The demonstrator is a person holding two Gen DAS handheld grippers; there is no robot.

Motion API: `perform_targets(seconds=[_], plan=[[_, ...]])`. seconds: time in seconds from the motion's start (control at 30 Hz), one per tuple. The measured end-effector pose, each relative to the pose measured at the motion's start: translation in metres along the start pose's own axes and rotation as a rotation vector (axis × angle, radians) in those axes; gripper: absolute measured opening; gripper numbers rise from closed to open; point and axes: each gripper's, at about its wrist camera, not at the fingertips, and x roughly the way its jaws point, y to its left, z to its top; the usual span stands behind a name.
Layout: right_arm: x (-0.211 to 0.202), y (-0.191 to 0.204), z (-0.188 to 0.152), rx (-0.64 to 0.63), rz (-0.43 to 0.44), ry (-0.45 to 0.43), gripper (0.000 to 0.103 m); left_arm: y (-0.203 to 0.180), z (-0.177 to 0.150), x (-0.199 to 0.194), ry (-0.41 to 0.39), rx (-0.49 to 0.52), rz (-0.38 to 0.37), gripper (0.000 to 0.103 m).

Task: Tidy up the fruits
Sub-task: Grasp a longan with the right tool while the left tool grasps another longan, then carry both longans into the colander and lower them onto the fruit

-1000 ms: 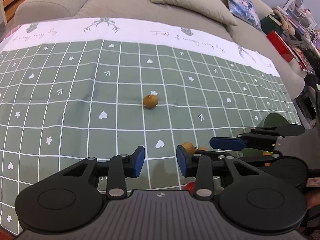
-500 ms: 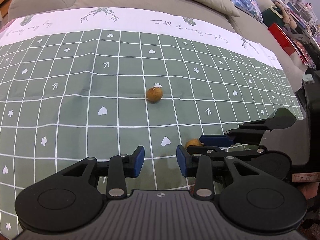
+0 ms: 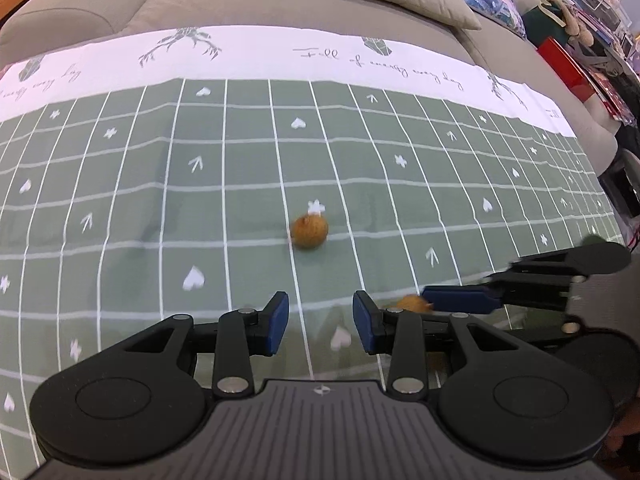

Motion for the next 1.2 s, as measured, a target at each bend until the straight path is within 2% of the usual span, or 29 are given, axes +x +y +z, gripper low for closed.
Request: perform_targets(seconds=[0.2,0.4,0.57,0.73,0.97,1.2], plan=[[0.006,-0.022,0.01,0.075,-0.074,0.005,0.02,-0.003,0.018,0.022,-0.039,0.009,0.036,0.043],[0.013,-0.028,0.009,0.099,-0.082,0.02,0.02,0.001,0.026,0.039,-0.021,-0.03,0.046,0.043],[0.013,-0.03,0.006,0.105,-0.077,0.026,0.02,0.004,0.028,0.046,-0.009,-0.054,0.039,0.032],[0.013,-0.031,0.006,0.111,-0.074,0.031,0.02,0.002,0.031,0.047,-0.006,-0.038,0.033,0.028],[0.003,-0.028,0.005,0.108,-0.062,0.013,0.02,-0.001,0.027,0.03,-0.021,-0.044,0.024,0.027],[-0.036,-0.014,-0.003,0.104,-0.037,-0.054,0.02,-0.017,0.014,-0.017,-0.062,-0.028,-0.006,0.027]])
